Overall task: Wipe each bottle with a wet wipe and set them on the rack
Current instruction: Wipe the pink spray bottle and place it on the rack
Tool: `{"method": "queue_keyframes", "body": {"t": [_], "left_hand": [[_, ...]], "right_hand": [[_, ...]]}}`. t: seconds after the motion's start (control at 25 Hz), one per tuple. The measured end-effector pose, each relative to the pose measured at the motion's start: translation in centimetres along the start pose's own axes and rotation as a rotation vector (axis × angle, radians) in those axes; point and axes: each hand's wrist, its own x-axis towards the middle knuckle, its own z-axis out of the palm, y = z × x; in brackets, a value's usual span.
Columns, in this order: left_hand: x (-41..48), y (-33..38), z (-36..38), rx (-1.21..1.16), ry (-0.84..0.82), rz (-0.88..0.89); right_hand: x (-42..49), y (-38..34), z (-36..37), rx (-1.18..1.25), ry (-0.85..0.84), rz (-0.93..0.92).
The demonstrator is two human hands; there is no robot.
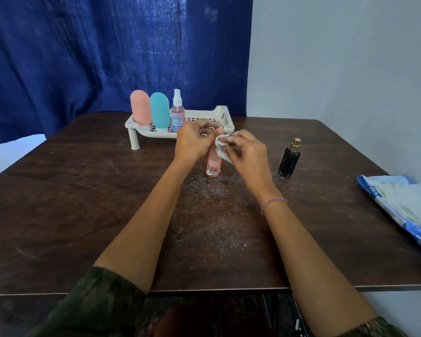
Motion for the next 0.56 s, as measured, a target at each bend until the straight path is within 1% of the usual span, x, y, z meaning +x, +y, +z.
{"method": "queue_keyframes", "body": {"t": [0.08, 0.16, 0.28, 0.4, 0.48, 0.56], "left_hand": [[0.1, -0.1, -0.1, -0.011, -0.002, -0.004], [0.2, -0.2, -0.3, -0.004, 0.011, -0.016], [0.6, -0.5, -0.5, 0.012, 0.026, -0.052], [0.8, -0.6, -0.6, 0.026, 0.009, -0.090], [0.8, -0.7, -0.5, 0.034, -0.004, -0.095], [0.7, -0.7, -0.6, 0.022, -0.011, -0.099]], "right_hand": [[-0.1, 0.0, 0.2, 0.013, -0.030, -0.006], [-0.1, 0.3, 0.5, -0.021, -0.099, -0.024], [-0.2, 0.6, 1.0, -0.112, -0.257, -0.043], [-0.3, 0.8, 1.3, -0.148, -0.411, -0.025], [-0.3, 0.8, 1.4, -0.142, -0.443, -0.016], [-0.4, 0.7, 1.3, -0.144, -0.432, -0.036]]}}
